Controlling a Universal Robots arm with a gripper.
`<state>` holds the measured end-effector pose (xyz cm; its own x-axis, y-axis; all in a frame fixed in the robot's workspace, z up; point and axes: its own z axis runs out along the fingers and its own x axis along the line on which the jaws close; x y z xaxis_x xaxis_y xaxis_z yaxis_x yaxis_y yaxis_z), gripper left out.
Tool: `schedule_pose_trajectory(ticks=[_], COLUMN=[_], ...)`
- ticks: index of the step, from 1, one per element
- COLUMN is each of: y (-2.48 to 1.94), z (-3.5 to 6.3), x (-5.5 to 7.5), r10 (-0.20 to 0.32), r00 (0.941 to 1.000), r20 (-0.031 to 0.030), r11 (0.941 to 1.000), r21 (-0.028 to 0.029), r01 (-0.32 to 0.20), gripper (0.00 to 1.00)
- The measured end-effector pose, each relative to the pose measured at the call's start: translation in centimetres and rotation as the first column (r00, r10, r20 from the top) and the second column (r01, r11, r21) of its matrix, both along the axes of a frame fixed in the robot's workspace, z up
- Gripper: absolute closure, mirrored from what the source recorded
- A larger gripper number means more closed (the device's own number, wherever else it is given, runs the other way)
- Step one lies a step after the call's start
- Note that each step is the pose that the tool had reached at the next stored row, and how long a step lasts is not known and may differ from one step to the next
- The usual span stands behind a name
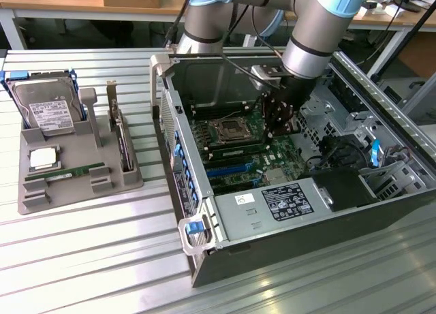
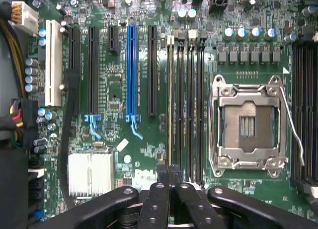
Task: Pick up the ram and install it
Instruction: 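Press down the ram until it locks into place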
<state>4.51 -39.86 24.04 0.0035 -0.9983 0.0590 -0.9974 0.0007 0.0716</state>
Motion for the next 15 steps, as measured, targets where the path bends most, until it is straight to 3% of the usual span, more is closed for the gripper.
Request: schedule_pose_trajectory(ticks=[3,10,15], y=[0.00,0.00,0.00], z=[0.57,3.91,4.18], x=[0.9,1.4,1.4], r10=[0.000,0.000,0.000], r00=[1.0000,1.0000,1.0000], r20=[0.0000,0.0000,-0.0001], r11=[1.0000,1.0000,1.0000], r21=[-0.0001,0.0001,0.0000], r01=[0.000,0.000,0.000], gripper=[0.89,0.89,0.89])
